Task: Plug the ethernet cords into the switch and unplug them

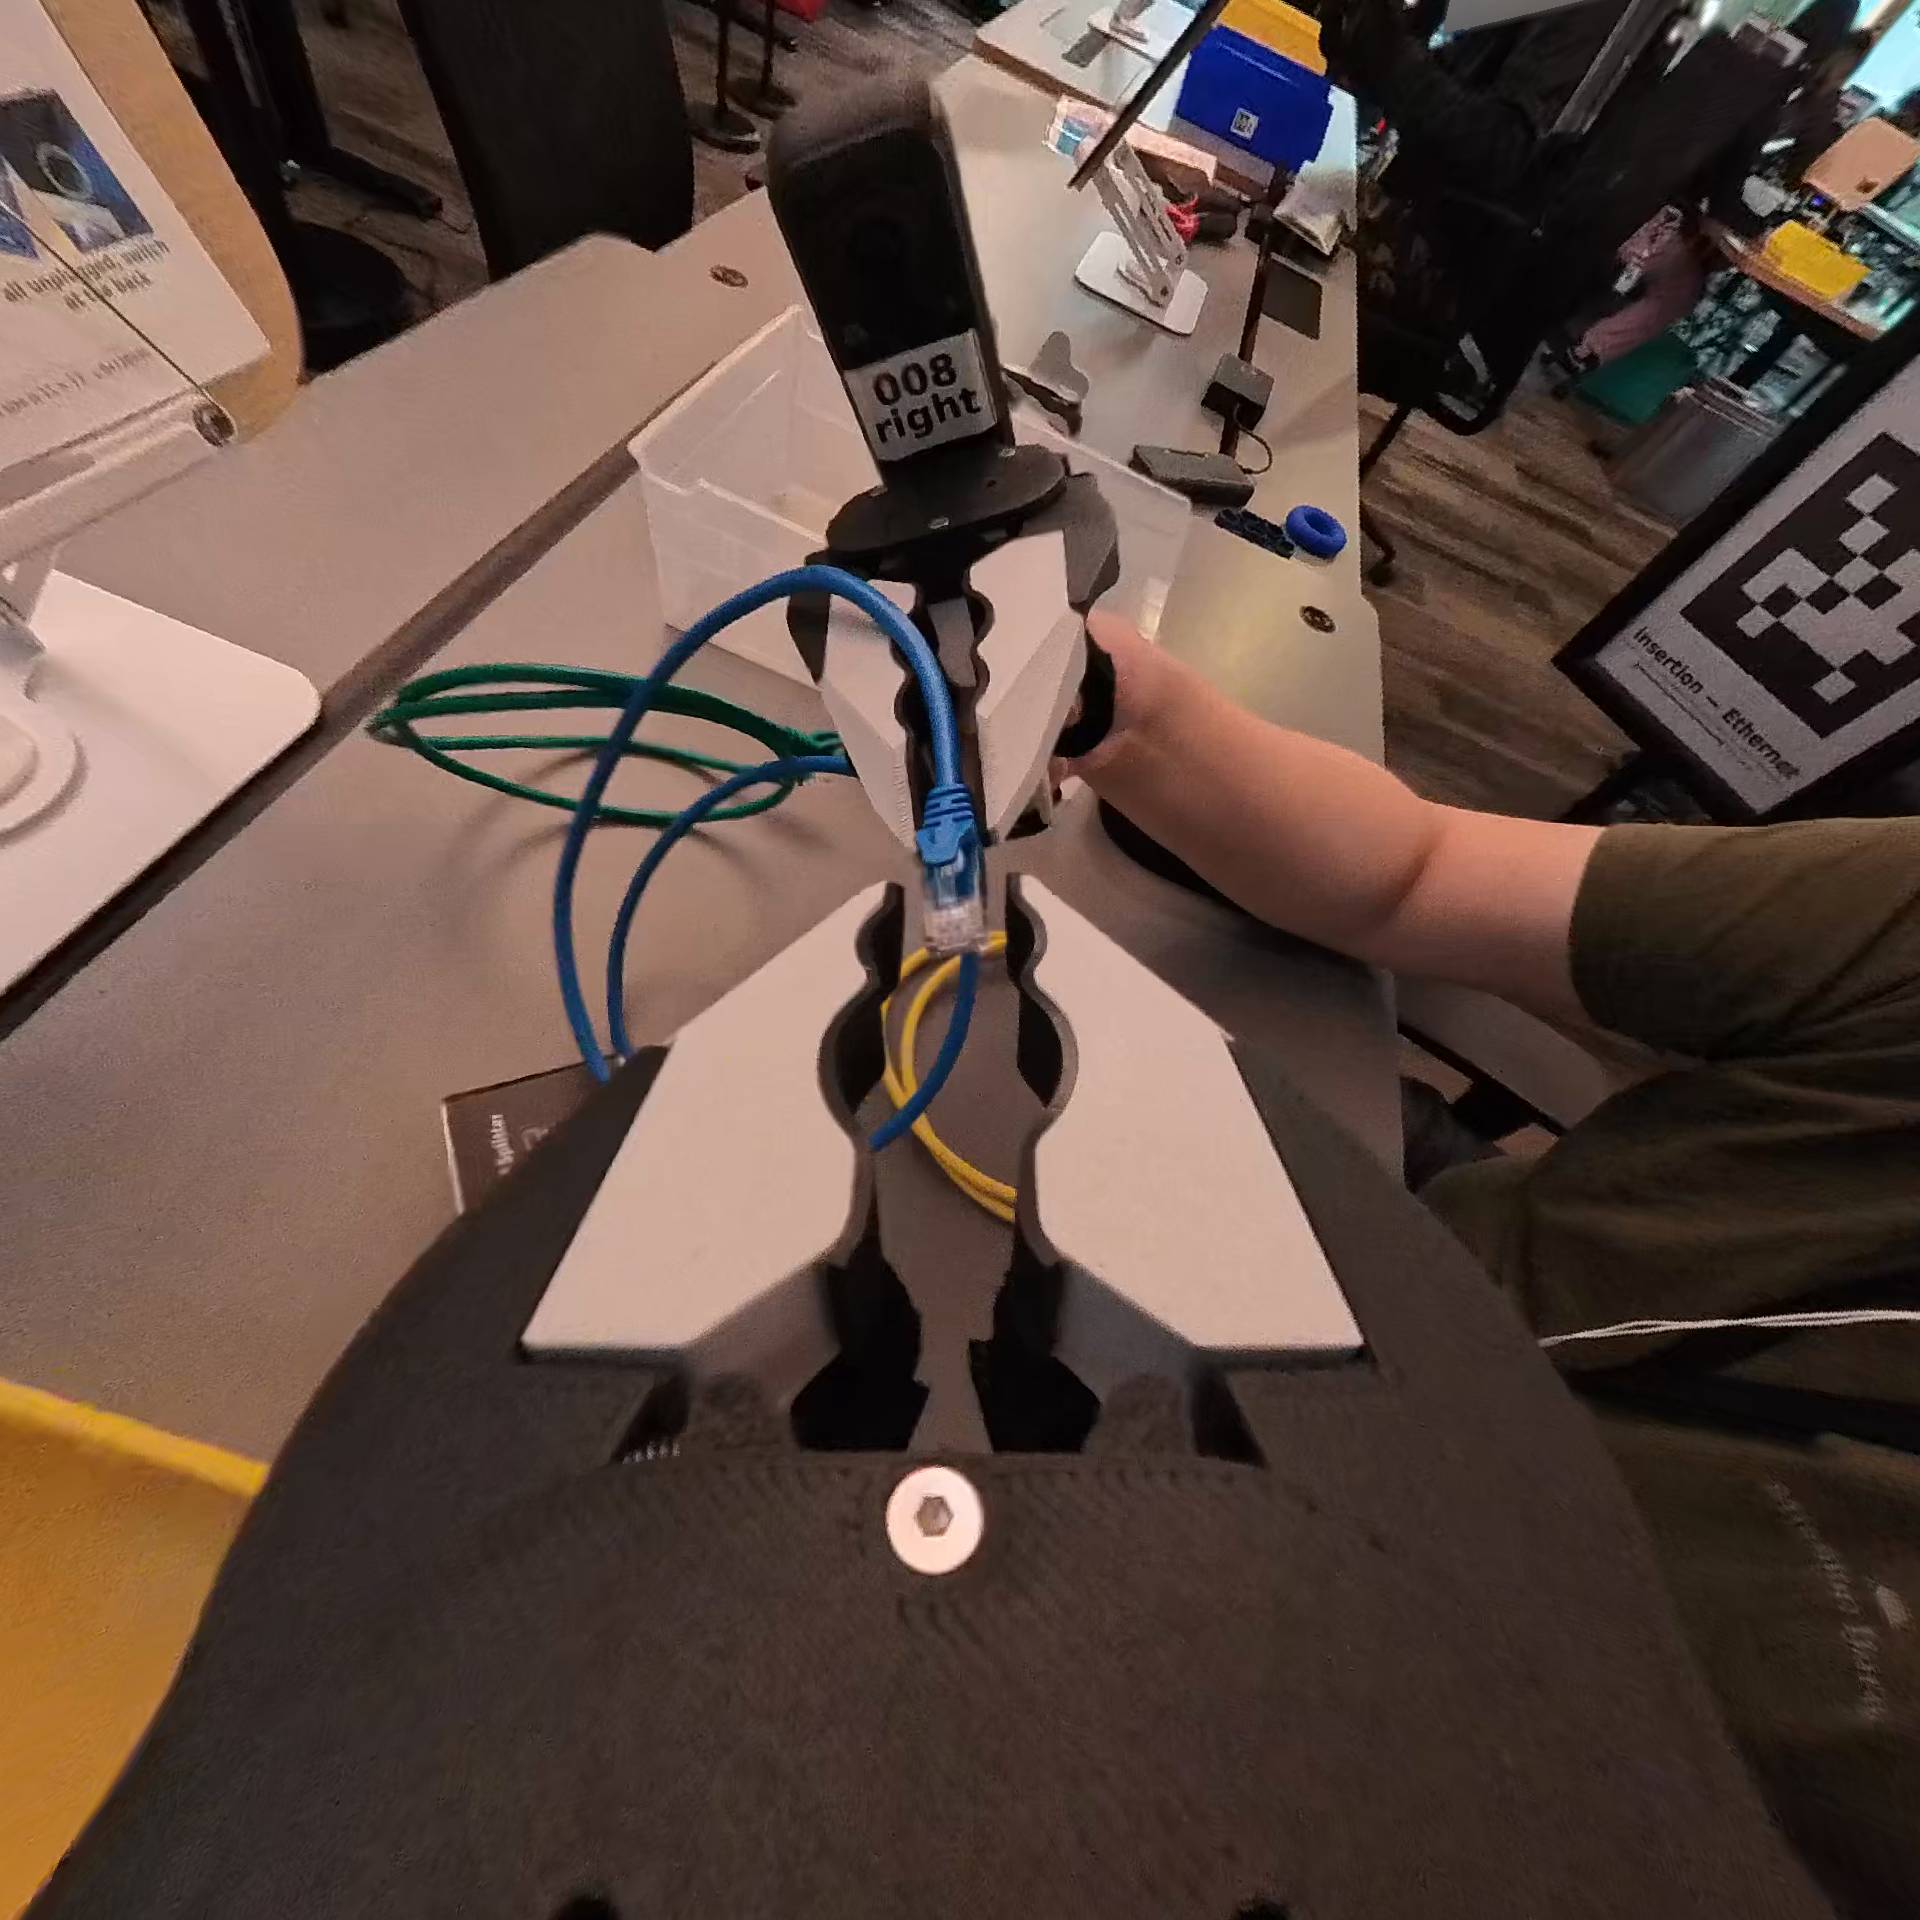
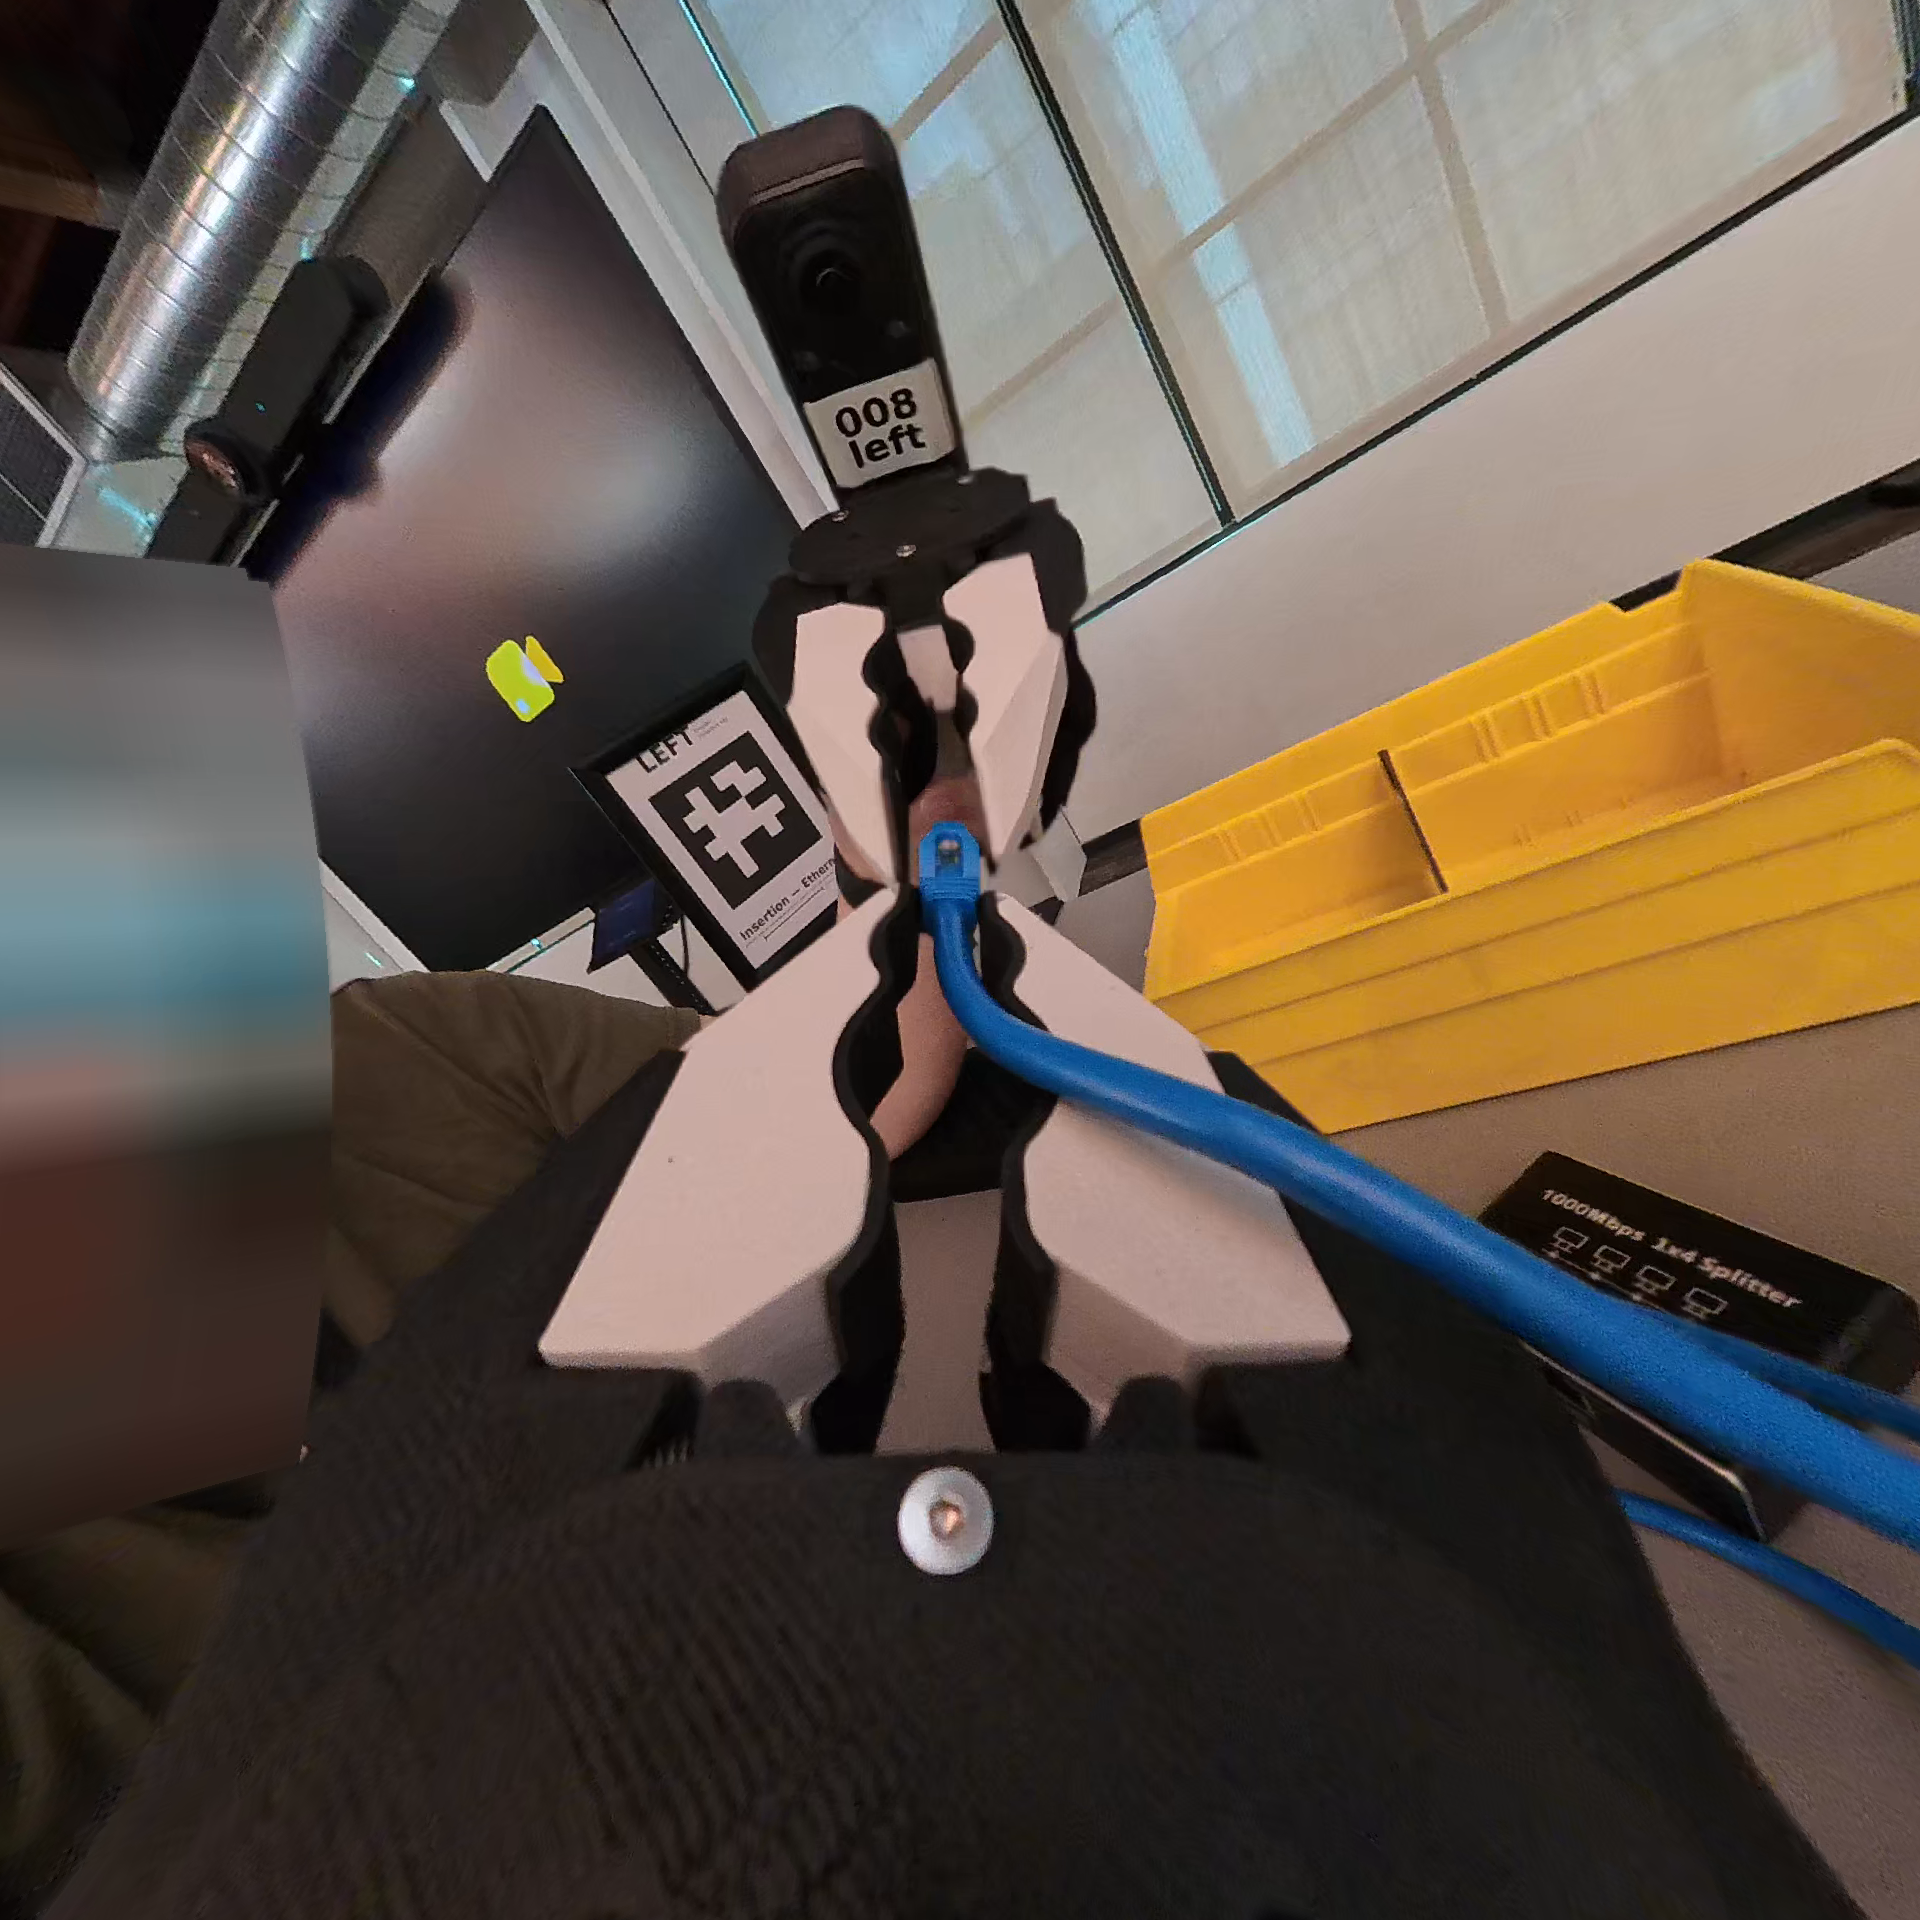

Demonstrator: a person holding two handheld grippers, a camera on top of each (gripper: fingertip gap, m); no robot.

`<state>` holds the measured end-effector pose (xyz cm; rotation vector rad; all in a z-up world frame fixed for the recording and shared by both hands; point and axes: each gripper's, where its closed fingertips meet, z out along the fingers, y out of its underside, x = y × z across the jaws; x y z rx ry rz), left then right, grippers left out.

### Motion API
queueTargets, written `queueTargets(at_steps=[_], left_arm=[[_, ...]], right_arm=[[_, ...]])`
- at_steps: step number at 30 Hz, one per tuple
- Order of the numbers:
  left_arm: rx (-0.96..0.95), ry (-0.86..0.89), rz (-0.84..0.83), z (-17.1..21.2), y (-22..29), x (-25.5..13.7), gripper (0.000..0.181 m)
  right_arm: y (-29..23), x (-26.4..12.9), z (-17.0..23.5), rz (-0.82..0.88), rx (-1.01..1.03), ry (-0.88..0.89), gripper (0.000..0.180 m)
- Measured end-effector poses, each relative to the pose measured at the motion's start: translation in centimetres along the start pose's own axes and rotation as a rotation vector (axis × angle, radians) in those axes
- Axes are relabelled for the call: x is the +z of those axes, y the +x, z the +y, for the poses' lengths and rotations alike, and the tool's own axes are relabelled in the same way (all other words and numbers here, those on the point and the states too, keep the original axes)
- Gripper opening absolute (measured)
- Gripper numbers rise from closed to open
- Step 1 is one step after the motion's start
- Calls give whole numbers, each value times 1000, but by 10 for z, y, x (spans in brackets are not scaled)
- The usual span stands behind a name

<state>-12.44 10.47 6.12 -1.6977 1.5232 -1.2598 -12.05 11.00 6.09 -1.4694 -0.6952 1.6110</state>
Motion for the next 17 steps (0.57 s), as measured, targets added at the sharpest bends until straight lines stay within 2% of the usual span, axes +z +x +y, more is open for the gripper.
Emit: queueTargets(at_steps=[6,10,13,17], left_arm=[[130,101,-232,-18,-14,-36,52],[130,97,-316,-15,-27,-36,68],[91,-16,-364,4,-41,-21,75],[83,-246,-483,39,-63,6,80]], right_arm=[[-13,-11,-19,15,-85,57,10],[-44,-22,-46,50,-301,151,10],[-74,-29,-61,105,-489,174,10],[-111,-34,-70,107,-607,178,10]])
